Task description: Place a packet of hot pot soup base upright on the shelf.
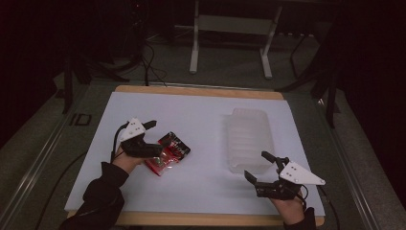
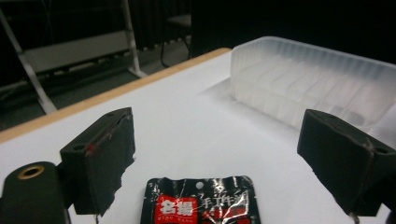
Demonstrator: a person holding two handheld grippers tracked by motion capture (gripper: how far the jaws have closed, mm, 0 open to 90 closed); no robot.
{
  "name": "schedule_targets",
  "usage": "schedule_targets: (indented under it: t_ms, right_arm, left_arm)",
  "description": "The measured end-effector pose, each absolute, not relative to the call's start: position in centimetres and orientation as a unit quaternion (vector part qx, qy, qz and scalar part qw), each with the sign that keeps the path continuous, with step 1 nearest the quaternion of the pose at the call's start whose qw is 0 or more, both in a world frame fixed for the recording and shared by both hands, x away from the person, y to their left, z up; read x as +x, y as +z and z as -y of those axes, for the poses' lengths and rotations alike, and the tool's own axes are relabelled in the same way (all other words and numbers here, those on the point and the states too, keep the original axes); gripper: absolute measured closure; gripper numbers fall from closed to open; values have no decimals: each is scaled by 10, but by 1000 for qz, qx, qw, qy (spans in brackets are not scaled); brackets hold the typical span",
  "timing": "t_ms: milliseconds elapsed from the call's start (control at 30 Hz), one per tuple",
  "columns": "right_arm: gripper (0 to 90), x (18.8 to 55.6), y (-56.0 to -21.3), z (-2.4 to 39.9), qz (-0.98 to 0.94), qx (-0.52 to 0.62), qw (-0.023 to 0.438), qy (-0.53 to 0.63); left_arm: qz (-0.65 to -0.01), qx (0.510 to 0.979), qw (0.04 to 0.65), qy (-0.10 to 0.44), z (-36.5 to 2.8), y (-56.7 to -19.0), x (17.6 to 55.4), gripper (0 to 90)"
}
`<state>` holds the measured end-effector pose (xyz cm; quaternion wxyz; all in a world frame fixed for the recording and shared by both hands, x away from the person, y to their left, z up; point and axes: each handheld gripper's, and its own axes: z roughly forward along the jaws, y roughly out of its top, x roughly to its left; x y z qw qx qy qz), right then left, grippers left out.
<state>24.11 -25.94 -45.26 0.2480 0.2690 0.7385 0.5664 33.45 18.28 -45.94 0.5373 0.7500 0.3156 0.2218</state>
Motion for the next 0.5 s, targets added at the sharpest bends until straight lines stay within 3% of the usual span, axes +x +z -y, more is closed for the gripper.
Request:
schedule_targets:
  t_ms: [100, 300, 500]
  right_arm:
    - [132, 241, -453, 258, -741, 265, 246, 565]
    - [134, 241, -455, 257, -742, 264, 239, 568]
    - [135, 241, -457, 256, -747, 259, 233, 566]
  left_arm:
    - [-328, 757, 525, 211, -181, -466, 347, 150]
    - [-349, 773, 494, 193, -177, -487, 371, 285]
    - [-382, 785, 454, 177, -171, -515, 392, 306]
